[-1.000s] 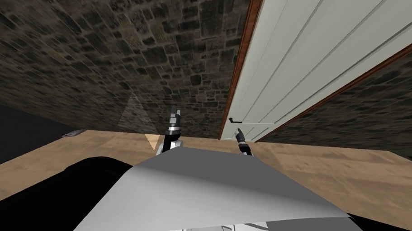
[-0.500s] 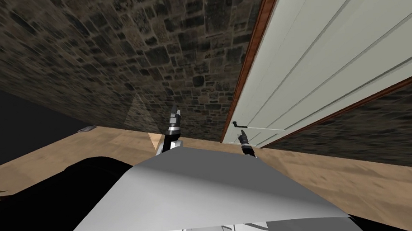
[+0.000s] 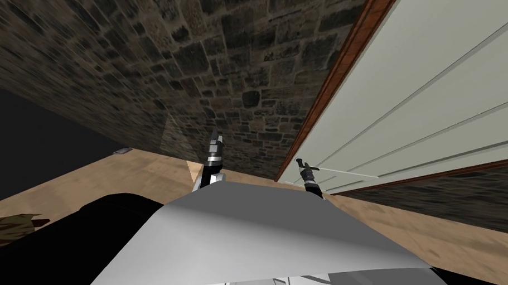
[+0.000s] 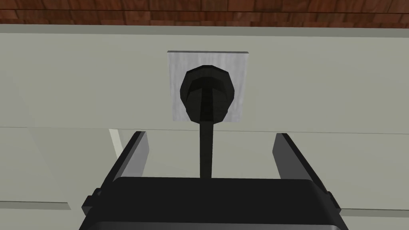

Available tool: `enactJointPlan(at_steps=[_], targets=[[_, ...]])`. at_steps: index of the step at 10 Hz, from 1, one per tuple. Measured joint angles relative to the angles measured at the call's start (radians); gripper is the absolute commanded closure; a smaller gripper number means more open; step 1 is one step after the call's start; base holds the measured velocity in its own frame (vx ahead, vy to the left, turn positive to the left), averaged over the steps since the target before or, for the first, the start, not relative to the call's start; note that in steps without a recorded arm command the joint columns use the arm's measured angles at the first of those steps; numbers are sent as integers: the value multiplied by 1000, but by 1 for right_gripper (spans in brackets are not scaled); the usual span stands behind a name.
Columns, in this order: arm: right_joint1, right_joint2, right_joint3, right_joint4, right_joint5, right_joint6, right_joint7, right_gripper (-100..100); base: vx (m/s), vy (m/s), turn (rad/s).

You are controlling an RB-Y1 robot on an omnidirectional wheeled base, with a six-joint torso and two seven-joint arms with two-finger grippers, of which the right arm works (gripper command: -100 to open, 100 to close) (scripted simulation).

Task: Pull the door open

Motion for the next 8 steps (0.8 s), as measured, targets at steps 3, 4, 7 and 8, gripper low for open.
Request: enactJointPlan(at_steps=[3,4,7,8], targets=[[-6,-11,-2,31,-2,-22,-14,100,9,-2,0],[-7,-11,-3,30,-2,-21,-13,100,-19,2,4],[-6,-10,-2,31,-2,-18,-12,100,-3,0,0],[-5,-10,-2,31,-2,-18,-13,100,-93,-19,116]])
